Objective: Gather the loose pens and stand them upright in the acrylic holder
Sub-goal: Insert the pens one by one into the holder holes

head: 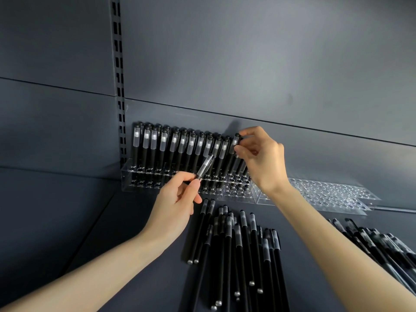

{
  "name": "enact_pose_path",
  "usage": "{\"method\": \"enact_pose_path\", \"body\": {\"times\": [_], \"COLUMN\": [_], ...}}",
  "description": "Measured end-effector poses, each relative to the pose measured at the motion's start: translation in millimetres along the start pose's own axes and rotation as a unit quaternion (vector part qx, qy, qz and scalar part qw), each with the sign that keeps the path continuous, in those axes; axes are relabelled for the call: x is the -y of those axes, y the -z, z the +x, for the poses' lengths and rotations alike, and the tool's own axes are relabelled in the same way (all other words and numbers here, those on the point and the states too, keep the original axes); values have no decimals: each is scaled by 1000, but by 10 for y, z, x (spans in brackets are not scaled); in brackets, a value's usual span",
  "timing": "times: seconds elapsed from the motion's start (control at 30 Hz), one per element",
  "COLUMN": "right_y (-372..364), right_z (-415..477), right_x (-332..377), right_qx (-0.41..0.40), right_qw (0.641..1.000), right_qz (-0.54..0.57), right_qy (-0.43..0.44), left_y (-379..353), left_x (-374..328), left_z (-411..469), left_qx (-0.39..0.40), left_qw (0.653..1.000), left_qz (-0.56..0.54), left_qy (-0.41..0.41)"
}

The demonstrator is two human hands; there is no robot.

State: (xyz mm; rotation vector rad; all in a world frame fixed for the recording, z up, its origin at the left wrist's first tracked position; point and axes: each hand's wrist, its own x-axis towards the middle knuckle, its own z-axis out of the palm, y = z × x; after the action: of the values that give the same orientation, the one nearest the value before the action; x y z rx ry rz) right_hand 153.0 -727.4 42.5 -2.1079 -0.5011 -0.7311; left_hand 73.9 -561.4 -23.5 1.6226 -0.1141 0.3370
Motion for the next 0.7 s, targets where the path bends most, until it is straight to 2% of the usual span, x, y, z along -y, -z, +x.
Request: {"method": "enact_pose_path", "body": {"times": [0.23, 0.57, 0.63, 0.7], "right_y": [-2, -46, -33, -13], "right_z": [27, -95, -134, -211], "right_x": [-24, -95, -71, -13], "right_qx": [29, -1, -25, -28], "right_qw": [999, 1000, 1000, 998], "right_qz": [-18, -32, -12, 56], "right_qy": [-13, 1, 0, -26], "left_y": [-4, -17, -16, -23], "left_x": [-9, -4, -3, -16], "left_z": [-7, 2, 1, 1], "left_qx": [5, 4, 8, 18], "left_qw": [1000, 1000, 999, 999], "left_qz": [1, -10, -13, -23], "left_qy": [5, 26, 28, 27]}}
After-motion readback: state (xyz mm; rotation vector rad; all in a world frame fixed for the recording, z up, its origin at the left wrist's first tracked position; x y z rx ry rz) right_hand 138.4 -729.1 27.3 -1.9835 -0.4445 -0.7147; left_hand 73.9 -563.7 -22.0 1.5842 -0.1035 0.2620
